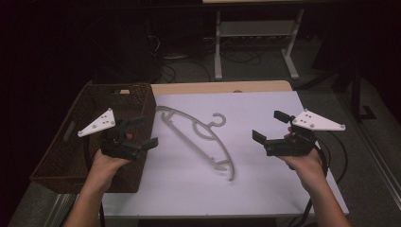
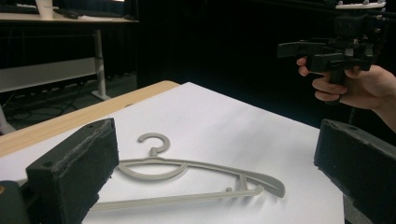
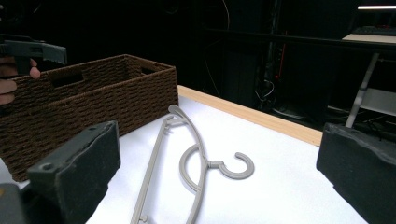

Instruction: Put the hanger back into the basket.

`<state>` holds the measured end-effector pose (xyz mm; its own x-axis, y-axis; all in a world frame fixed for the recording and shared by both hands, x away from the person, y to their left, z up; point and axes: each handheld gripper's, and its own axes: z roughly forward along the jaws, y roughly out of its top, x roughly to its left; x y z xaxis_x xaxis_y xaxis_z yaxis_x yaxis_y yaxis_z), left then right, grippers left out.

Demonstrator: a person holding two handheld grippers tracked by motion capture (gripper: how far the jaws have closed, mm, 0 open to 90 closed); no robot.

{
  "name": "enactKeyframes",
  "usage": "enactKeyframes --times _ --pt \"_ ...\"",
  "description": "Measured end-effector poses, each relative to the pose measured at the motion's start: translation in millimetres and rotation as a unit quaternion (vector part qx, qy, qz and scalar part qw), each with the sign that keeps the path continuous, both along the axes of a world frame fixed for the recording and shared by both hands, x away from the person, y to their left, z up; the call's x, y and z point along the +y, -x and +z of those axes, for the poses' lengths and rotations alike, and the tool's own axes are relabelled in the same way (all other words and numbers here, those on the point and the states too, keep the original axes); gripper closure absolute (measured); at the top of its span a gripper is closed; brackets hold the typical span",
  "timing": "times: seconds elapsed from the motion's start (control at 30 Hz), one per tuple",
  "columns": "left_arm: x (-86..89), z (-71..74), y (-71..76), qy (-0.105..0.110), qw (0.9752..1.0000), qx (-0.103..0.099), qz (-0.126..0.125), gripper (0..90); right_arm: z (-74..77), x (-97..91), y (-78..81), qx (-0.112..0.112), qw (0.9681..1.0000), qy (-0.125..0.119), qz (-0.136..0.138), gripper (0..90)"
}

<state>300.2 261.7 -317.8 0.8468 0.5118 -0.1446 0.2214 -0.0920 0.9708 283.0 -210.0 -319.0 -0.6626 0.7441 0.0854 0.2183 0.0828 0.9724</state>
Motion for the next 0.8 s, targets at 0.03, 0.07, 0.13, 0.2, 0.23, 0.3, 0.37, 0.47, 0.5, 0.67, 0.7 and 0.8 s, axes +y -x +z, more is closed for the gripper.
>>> enactKeyframes --times 0.03,0.07,0.13,0.2,0.23,0.3,0.37,0.47,0.5,0.67,0.7,0.8 --pt "-2.5 -0.2 0.2 -0.002 1.0000 0.000 -0.001 0.0 -0.3 0.4 -0.4 0.001 1.0000 0.001 0.000 0.0" --pt "-5.1 -0.4 0.5 -0.006 1.0000 0.000 -0.002 0.0 -0.8 0.5 -1.4 0.001 1.0000 0.006 0.000 0.0" --pt "-10.7 -1.3 0.9 -0.012 0.9999 0.000 -0.006 0.0 -2.3 1.6 -2.8 0.007 0.9999 0.010 -0.003 0.0" --pt "-16.3 -3.2 1.5 -0.013 0.9999 0.005 -0.010 0.0 -4.2 2.8 -4.6 0.011 0.9998 0.015 -0.003 0.0" --pt "-19.3 -4.3 1.7 -0.013 0.9998 0.007 -0.013 0.0 -5.1 3.6 -5.7 0.014 0.9997 0.019 -0.003 0.0" --pt "-22.4 -5.5 2.0 -0.014 0.9998 0.008 -0.014 0.0 -7.1 5.4 -8.3 0.017 0.9996 0.023 -0.003 0.0" --pt "-32.0 -8.7 2.4 -0.019 0.9995 0.011 -0.023 0.0 -9.2 7.6 -11.0 0.020 0.9994 0.027 -0.004 0.0" --pt "-41.6 -12.6 1.7 -0.025 0.9991 0.015 -0.030 0.0 -13.4 11.6 -15.9 0.027 0.9991 0.034 0.000 0.0" --pt "-44.9 -14.1 1.6 -0.026 0.9991 0.016 -0.031 0.0 -14.8 13.2 -17.6 0.031 0.9988 0.038 0.002 0.0" --pt "-56.4 -20.7 1.6 -0.036 0.9985 0.019 -0.037 0.0 -21.3 24.1 -29.6 0.045 0.9978 0.047 0.008 0.0" --pt "-58.9 -22.8 2.1 -0.037 0.9983 0.021 -0.039 0.0 -22.9 26.3 -32.2 0.051 0.9974 0.050 0.010 0.0" --pt "-67.2 -32.4 3.9 -0.043 0.9977 0.026 -0.045 0.0 -28.4 34.7 -39.8 0.066 0.9955 0.066 0.012 1.7"
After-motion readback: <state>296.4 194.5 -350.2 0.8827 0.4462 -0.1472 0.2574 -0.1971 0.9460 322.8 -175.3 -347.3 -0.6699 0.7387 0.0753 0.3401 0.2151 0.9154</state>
